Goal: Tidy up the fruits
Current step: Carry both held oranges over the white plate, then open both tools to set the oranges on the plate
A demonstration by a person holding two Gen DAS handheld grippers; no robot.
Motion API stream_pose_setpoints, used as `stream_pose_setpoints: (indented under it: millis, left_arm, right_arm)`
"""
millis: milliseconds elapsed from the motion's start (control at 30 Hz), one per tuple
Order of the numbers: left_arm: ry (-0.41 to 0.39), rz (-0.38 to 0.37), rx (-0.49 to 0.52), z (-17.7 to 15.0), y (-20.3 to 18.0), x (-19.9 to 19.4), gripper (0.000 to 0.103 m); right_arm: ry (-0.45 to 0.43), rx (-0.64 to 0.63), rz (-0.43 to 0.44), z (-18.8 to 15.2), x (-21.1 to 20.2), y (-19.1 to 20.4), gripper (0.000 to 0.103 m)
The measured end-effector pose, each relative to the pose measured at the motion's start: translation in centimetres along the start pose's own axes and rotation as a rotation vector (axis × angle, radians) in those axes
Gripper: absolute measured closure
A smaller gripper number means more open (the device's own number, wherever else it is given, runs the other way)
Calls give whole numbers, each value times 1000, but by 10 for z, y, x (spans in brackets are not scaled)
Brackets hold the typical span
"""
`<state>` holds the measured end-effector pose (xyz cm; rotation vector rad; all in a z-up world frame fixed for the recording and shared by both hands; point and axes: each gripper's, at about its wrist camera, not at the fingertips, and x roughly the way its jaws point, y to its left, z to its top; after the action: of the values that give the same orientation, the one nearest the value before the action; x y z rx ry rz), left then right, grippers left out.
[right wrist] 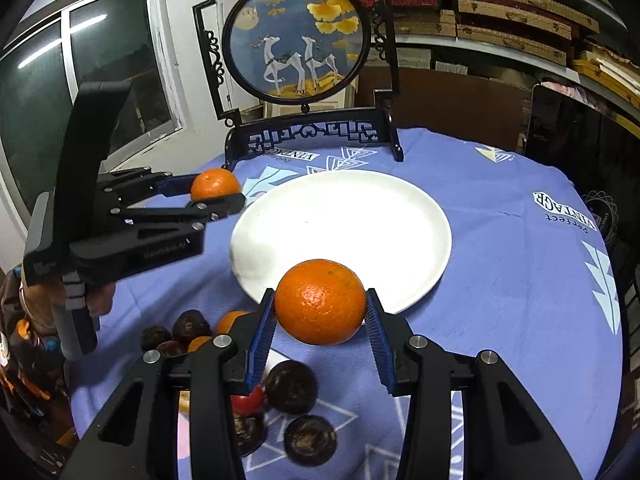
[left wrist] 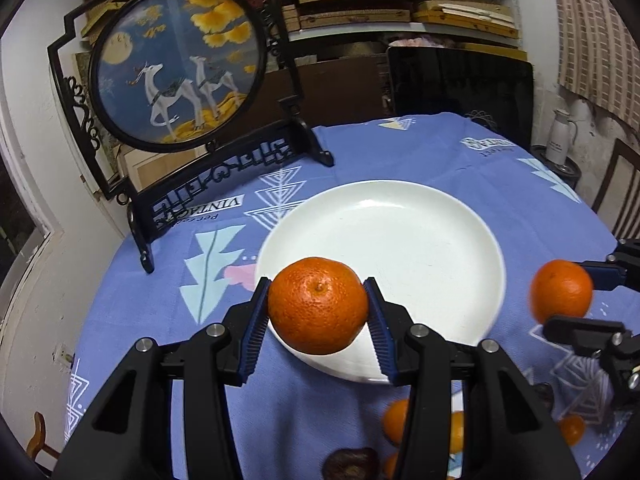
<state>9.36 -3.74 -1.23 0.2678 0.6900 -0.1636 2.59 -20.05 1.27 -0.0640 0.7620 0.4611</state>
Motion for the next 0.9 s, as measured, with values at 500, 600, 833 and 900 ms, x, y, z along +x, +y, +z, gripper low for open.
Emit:
stream_pose_setpoints:
  millis: [500,600,833,900]
  left_arm:
    - [125,45,-16,25,-8,84,25]
    - [113,31,-21,22,-4,80,25]
    - [110,65,-25,5,3,66,18]
    - [109,68,-28,2,5,57,18]
  right_arm:
    - [74,48,-59,58,93,-38,45]
    - [78,50,-33,56,93,-38,43]
    - [127,78,-15,28,79,-37,29]
    - [119,69,-20,24,68,-32,29]
